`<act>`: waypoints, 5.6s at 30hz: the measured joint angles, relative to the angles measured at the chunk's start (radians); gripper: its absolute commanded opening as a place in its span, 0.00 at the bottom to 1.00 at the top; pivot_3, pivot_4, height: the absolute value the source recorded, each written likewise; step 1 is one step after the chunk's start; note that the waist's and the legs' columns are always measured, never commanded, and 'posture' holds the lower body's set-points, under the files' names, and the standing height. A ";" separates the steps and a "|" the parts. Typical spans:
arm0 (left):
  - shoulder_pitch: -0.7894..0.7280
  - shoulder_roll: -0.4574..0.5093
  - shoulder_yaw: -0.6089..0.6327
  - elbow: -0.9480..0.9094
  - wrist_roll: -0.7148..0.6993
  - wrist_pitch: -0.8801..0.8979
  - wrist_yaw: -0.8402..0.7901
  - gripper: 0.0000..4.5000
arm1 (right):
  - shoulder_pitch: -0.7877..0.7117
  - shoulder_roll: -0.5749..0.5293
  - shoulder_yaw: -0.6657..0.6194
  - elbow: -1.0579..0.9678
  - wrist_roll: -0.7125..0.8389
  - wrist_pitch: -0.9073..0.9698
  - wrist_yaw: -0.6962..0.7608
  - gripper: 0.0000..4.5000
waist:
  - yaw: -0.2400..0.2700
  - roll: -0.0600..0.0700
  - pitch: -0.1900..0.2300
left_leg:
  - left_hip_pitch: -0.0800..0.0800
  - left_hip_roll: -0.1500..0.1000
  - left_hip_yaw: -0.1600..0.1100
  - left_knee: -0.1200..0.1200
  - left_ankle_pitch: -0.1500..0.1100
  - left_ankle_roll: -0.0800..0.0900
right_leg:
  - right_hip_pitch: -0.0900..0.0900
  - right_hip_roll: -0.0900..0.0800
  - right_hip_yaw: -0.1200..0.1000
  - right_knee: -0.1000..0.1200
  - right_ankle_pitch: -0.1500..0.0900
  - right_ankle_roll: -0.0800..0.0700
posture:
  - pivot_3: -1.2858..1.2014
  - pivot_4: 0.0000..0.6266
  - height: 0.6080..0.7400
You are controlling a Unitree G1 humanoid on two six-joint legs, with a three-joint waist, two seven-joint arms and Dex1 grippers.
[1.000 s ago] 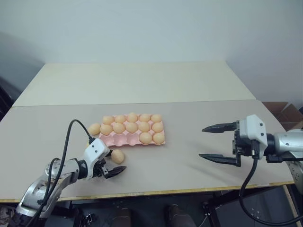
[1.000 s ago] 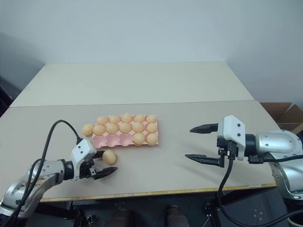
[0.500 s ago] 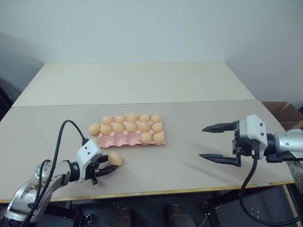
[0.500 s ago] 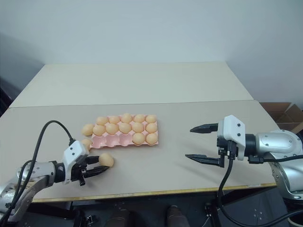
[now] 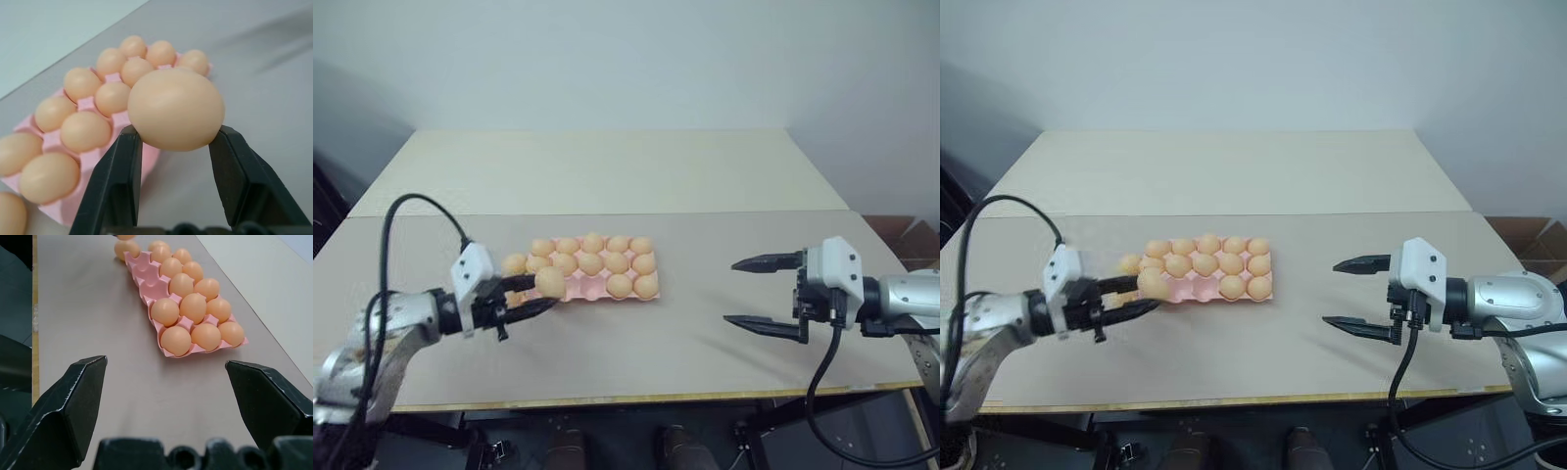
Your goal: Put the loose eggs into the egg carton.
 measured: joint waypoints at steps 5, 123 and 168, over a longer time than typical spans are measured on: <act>-0.139 -0.073 -0.153 0.113 0.096 -0.015 0.034 0.44 | -0.005 0.002 0.000 -0.005 0.000 0.000 -0.007 1.00 | 0.001 -0.001 -0.001 | -0.001 0.000 0.000 0.000 0.000 0.000 | 0.000 0.000 0.001 0.000 0.001 0.001 | 0.52 0.24 1.00; 0.028 0.102 0.084 0.568 0.137 -0.216 -0.162 0.95 | -0.051 0.024 0.001 0.028 0.039 -0.024 0.002 1.00 | -0.019 -0.005 -0.003 | 0.000 0.002 0.006 0.000 0.000 0.000 | -0.003 0.000 0.003 0.001 0.001 0.000 | 0.52 0.24 1.00; -0.154 0.110 0.063 0.425 0.048 -0.201 -0.262 0.50 | -0.066 0.028 0.005 -0.011 0.044 -0.022 -0.041 1.00 | 0.006 -0.006 -0.004 | -0.001 0.001 0.006 0.000 0.000 0.000 | -0.002 0.000 0.003 0.000 0.002 0.000 | 0.52 0.24 1.00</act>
